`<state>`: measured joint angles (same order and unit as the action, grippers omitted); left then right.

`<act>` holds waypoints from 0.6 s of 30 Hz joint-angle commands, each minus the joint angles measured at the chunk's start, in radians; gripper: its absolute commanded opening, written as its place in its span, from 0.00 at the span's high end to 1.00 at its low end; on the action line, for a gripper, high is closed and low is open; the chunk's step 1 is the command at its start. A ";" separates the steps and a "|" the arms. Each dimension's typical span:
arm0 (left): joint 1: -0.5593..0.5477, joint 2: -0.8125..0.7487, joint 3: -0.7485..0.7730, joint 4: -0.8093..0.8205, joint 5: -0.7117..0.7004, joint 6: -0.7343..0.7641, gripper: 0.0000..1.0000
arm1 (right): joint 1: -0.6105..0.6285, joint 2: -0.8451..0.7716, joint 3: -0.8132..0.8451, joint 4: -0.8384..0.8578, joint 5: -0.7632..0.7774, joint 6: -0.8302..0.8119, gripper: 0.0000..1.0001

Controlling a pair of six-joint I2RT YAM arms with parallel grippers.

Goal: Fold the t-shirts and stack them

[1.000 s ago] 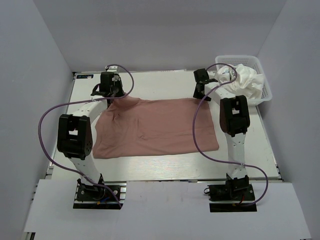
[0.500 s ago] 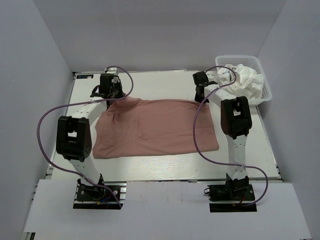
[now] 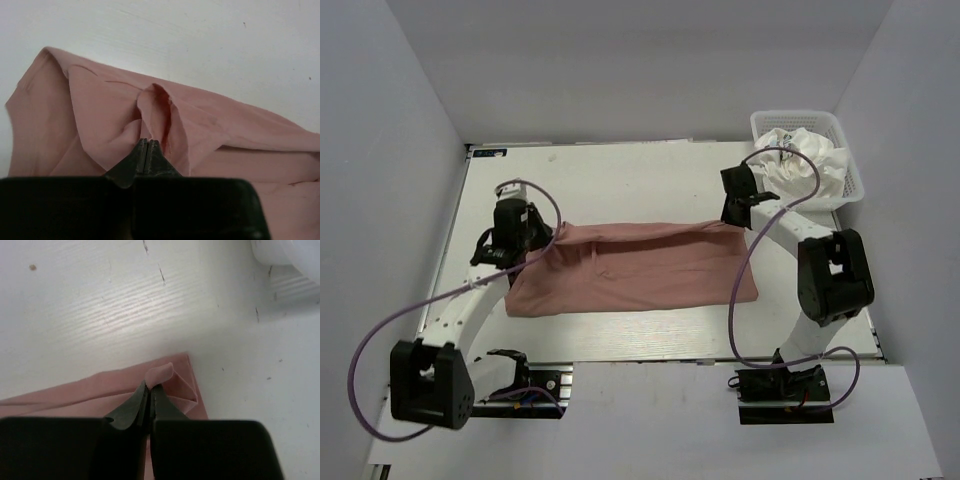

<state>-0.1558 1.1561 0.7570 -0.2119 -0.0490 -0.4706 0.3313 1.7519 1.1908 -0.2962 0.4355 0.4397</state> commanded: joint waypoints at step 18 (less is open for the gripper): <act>-0.002 -0.329 -0.105 -0.495 -0.068 -0.335 0.00 | -0.001 -0.362 -0.306 -0.021 0.089 0.094 0.10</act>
<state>-0.1566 0.8509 0.5732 -0.6231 -0.1413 -0.7647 0.3313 1.4853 0.8791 -0.2996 0.4755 0.5041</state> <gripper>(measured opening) 0.988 0.882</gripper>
